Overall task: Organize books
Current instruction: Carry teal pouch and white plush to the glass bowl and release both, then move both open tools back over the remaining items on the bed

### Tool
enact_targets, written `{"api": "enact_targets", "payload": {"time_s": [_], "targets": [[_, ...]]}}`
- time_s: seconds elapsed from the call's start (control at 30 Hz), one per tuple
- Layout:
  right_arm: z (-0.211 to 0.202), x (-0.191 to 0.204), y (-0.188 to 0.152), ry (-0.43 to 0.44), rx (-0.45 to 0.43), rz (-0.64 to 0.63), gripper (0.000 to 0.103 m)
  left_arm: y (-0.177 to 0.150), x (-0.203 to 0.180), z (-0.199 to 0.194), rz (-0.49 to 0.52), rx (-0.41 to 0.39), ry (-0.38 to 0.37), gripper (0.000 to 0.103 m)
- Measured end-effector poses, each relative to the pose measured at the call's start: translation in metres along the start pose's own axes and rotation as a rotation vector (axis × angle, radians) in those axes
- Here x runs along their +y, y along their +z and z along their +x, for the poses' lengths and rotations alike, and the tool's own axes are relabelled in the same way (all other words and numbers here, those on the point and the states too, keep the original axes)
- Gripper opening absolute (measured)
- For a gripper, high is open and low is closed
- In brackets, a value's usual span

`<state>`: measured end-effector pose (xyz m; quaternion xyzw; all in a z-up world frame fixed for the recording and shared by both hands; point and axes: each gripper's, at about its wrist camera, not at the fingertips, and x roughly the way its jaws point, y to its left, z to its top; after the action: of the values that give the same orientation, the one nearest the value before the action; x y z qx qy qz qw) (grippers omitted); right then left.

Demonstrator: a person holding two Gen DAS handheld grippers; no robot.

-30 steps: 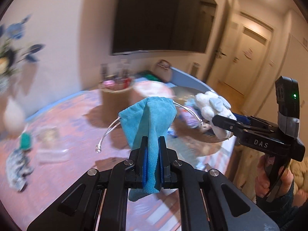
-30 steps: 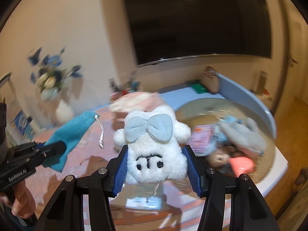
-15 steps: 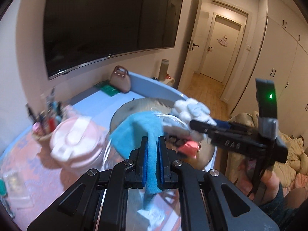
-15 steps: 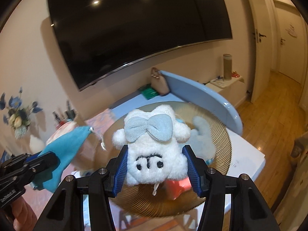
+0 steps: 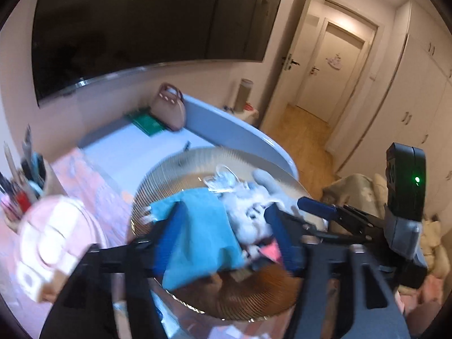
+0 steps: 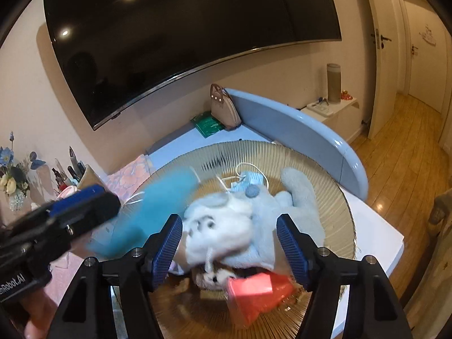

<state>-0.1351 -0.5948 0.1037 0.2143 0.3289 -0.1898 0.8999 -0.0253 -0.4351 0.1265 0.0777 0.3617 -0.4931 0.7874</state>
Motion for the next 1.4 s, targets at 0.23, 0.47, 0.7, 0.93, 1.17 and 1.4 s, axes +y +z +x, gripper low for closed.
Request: {"api": "enact_targets", "payload": {"time_s": [0.23,0.47,0.7,0.93,1.17,1.4], "targets": [[-0.028,-0.020,-0.010,-0.003,-0.020,0.060,0.072,-0.014,-0.010,-0.049,0.037,-0.045,-0.042,0.074],[-0.054,0.011,-0.021,0.028,-0.018,0.021,0.072,-0.040,0.017,-0.130,-0.004,-0.138,0.024,0.077],[-0.075,0.092,-0.037,0.143,-0.011,-0.110,0.073,-0.094,0.091,-0.241,-0.193,-0.246,0.241,0.077],[-0.069,0.222,-0.085,0.272,0.034,-0.355,0.082,-0.185,0.179,-0.343,-0.422,-0.335,0.449,0.081],[-0.015,0.323,-0.149,0.393,0.144,-0.512,0.082,-0.262,0.253,-0.353,-0.601,-0.254,0.635,0.081],[0.047,0.353,-0.191,0.382,0.189,-0.540,0.082,-0.305,0.298,-0.314,-0.694,-0.180,0.660,0.081]]}}
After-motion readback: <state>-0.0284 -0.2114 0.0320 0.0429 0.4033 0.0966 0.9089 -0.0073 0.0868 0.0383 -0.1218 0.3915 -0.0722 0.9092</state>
